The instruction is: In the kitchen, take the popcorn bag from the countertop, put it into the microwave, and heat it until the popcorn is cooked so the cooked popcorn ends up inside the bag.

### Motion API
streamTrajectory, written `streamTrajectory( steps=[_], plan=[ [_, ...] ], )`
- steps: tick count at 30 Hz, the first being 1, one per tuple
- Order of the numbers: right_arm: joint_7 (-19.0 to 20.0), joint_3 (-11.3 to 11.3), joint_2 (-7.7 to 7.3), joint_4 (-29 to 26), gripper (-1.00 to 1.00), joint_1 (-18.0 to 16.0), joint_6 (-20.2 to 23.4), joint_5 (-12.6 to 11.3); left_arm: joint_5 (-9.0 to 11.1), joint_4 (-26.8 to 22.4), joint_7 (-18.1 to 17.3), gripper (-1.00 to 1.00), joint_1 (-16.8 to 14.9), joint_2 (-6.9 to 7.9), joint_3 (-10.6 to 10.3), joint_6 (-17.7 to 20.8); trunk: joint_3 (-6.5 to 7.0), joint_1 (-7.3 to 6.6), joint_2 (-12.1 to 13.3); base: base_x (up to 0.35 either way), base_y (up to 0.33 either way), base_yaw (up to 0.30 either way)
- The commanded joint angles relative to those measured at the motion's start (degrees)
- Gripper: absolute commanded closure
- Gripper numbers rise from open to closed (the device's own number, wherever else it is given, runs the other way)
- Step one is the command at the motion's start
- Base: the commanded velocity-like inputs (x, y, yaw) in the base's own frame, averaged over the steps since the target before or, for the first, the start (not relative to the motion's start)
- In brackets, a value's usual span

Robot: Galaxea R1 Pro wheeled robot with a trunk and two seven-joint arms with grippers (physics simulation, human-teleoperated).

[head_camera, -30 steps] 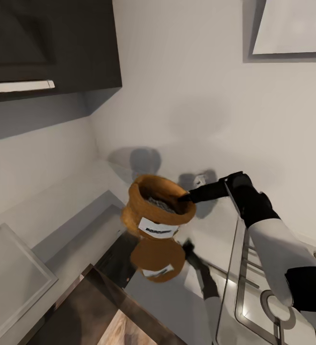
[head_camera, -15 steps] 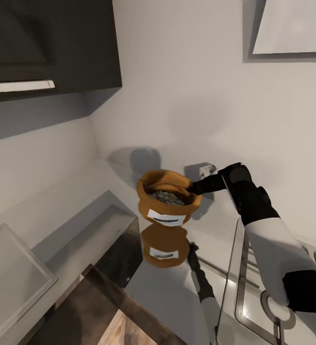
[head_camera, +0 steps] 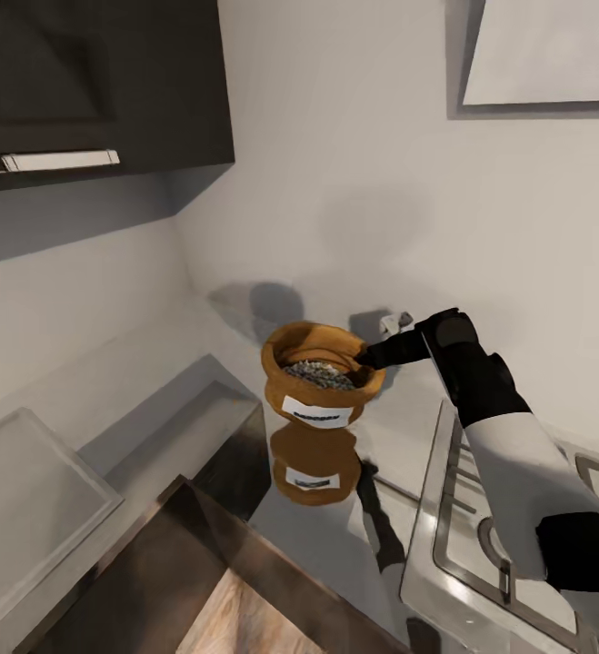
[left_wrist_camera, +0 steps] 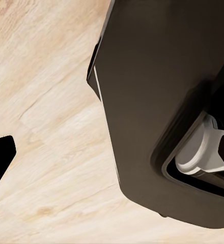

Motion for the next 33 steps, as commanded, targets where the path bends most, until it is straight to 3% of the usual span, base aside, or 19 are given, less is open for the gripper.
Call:
streamTrajectory(
  steps=[1, 19, 25, 33],
  plan=[
    [0.53, 0.11, -0.02, -0.06, 1.00, -0.05, 0.10, 0.58, 0.15, 0.00, 0.14, -1.00, -0.03, -0.03, 0.02, -0.17, -0.10, -0.02, -0.09, -0.346, 0.000, 0.000],
    [-0.08, 0.12, -0.52, -0.15, 1.00, -0.05, 0.10, 0.49, 0.14, 0.00, 0.58, -1.00, -0.03, -0.72, 0.00, -0.17, -0.10, -0.02, -0.09, -0.346, 0.000, 0.000],
    [-0.25, 0.37, -0.38, -3.49, 1.00, -0.05, 0.10, 0.68, 0.14, 0.01, 0.58, -1.00, -0.02, -0.73, 0.00, -0.17, -0.10, -0.02, -0.09, -0.346, 0.000, 0.000],
    [-0.87, 0.46, -0.92, -3.26, 1.00, -0.05, 0.10, 0.39, 0.14, 0.00, 0.58, -1.00, -0.03, -0.73, -0.01, -0.17, -0.10, -0.02, -0.09, -0.346, 0.000, 0.000]
  ],
)
